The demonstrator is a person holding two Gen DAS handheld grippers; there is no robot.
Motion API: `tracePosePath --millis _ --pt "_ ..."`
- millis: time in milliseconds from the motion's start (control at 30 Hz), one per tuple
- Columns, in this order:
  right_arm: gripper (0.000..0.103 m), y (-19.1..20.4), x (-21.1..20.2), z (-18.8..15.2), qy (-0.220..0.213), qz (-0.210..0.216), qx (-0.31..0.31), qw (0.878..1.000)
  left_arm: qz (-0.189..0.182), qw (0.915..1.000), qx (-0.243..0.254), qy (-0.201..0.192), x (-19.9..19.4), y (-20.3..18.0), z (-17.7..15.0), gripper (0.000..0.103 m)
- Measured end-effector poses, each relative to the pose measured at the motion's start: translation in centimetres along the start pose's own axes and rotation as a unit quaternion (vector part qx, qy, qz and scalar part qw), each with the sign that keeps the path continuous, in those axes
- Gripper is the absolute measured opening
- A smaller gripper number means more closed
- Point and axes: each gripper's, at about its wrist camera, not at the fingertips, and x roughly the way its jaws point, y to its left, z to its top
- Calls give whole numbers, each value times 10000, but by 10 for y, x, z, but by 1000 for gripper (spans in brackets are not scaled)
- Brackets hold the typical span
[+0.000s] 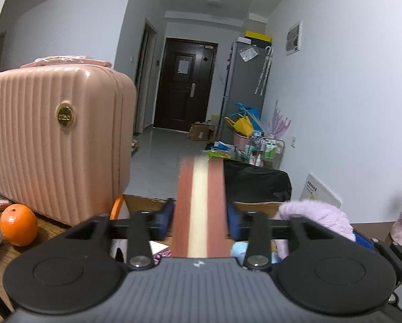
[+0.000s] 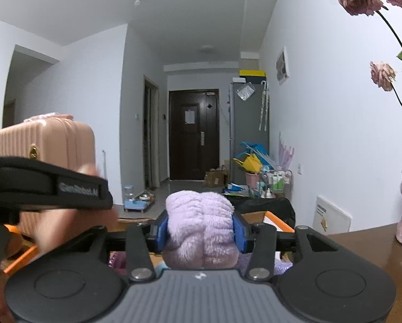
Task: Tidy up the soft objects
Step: 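Open both tools to drop the sponge block and towel into the box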
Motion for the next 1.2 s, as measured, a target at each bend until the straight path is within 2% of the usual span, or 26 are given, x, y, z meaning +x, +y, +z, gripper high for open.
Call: tracePosePath --millis 33,100,167,233,333,800,1200 --pt "52 -2 1 0 5 -20 0 10000 62 10000 -30 -22 -1 0 0 73" --pt "70 -1 -3 -2 -24 -76 12 10000 196 9997 -85 -99 -3 1 0 82" --pt "84 -3 -5 -2 -91 -136 50 9999 270 9995 -122 -137 -4 4 1 96" --pt "90 -5 -9 -3 -161 -205 80 9996 385 9990 -120 -214 -6 3 0 103" --pt "102 -9 -9 -4 -165 -310 134 9993 509 9982 -91 -300 -9 2 0 103" --pt "103 -19 -12 -4 -171 -391 287 9987 597 9979 -154 -217 -5 8 0 103" --pt "103 -28 -42 -8 -303 -519 167 9981 530 9984 -101 -193 -27 8 -8 103"
